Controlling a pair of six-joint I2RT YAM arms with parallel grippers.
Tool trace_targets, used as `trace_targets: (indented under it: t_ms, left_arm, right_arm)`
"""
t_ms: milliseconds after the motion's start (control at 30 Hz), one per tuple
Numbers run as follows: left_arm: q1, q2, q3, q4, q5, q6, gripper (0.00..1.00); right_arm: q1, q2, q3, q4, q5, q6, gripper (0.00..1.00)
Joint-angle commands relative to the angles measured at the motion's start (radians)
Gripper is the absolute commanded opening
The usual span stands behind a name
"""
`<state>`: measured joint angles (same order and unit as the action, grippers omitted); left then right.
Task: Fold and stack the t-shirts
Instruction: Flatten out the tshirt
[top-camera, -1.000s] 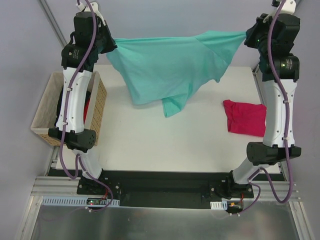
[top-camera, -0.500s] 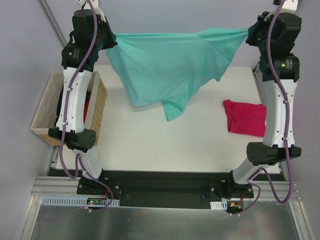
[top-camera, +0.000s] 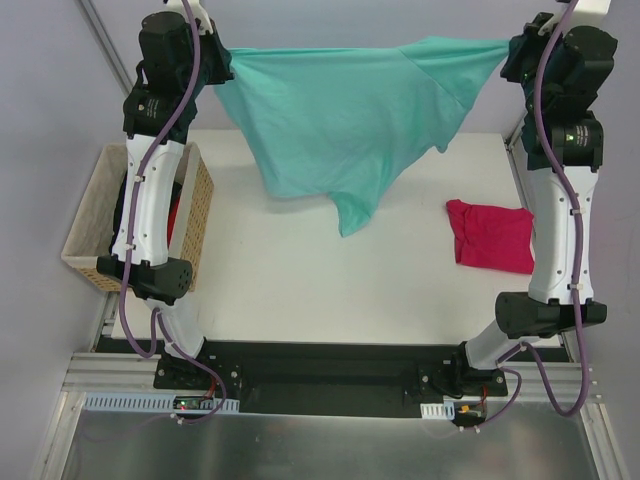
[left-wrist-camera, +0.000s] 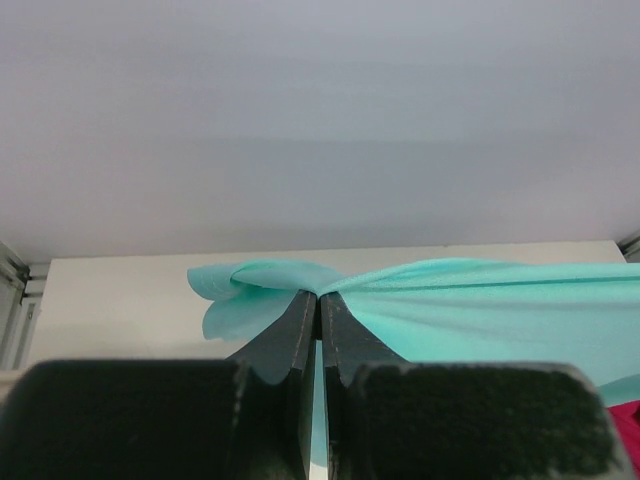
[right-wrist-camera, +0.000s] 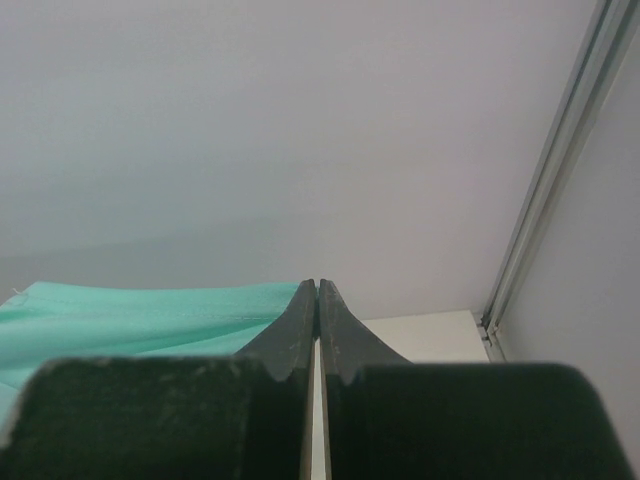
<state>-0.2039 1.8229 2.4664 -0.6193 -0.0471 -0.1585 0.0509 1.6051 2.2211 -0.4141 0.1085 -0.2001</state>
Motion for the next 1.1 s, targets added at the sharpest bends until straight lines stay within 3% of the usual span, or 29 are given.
trace_targets:
  t_ms: [0,467,1067]
  left_arm:
    - [0.017,-0.031,0.016,0.101,-0.080,0.088,0.00]
    - [0.058,0.067,0.100,0.171,-0.063,0.077,0.00]
    - [0.098,0.171,0.082,0.204,-0.042,0.027,0.00]
  right_arm:
    - [-0.029,-0.045,0.003,0.138,0.129,-0.110,0.01]
    - [-0.029,0.021,0.043,0.207,0.194,-0.203,0.01]
    - [-0.031,0.150,0.058,0.218,0.218,-0.217,0.01]
